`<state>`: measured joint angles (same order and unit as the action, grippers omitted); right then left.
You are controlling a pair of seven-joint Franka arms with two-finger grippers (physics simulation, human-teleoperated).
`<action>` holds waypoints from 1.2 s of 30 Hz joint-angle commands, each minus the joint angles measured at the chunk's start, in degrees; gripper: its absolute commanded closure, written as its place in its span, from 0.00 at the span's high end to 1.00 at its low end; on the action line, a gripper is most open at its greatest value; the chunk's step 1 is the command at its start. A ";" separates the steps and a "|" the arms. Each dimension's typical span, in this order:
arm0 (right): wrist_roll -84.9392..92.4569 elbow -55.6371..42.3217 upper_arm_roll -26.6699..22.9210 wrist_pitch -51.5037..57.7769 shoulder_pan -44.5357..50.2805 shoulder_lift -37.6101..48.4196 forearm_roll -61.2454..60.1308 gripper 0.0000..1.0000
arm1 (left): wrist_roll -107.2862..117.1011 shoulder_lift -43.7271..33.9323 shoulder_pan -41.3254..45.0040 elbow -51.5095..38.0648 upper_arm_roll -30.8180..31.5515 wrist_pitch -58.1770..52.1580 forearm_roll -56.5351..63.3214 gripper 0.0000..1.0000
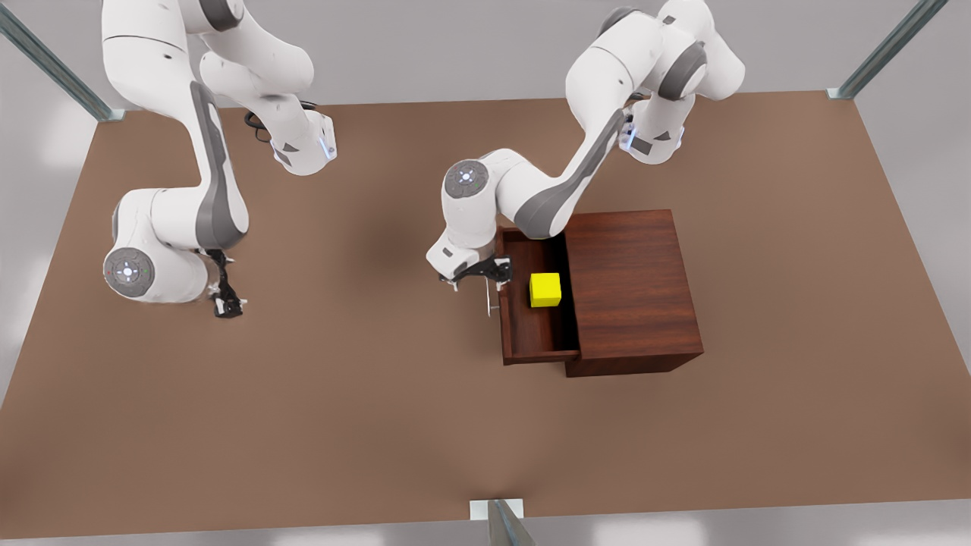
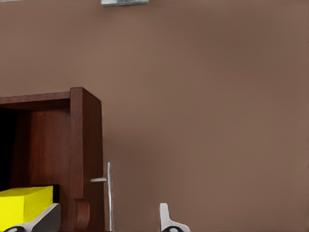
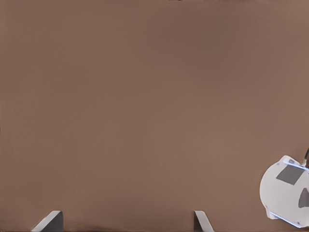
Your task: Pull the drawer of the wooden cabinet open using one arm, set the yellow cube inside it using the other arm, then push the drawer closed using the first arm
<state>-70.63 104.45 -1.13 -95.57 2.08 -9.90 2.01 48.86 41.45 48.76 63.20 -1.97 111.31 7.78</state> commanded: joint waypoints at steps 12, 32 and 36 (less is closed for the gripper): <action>61.93 -0.12 -0.10 -2.42 -0.77 -0.39 -0.69 1.00 | 34.74 8.82 2.83 -0.09 0.30 10.24 2.07 1.00; 61.49 -0.13 -0.01 -2.34 -0.68 -0.83 -0.69 1.00 | 16.44 0.39 1.17 11.16 -0.32 3.30 4.62 1.00; 61.49 -0.13 -0.01 -2.42 -0.68 -0.91 -0.69 1.00 | 13.36 -0.14 -0.24 11.60 -0.32 3.30 4.53 1.00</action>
<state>-17.31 104.29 -1.14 -97.94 1.41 -10.85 1.35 69.17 41.51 48.74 74.69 -2.28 115.06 12.35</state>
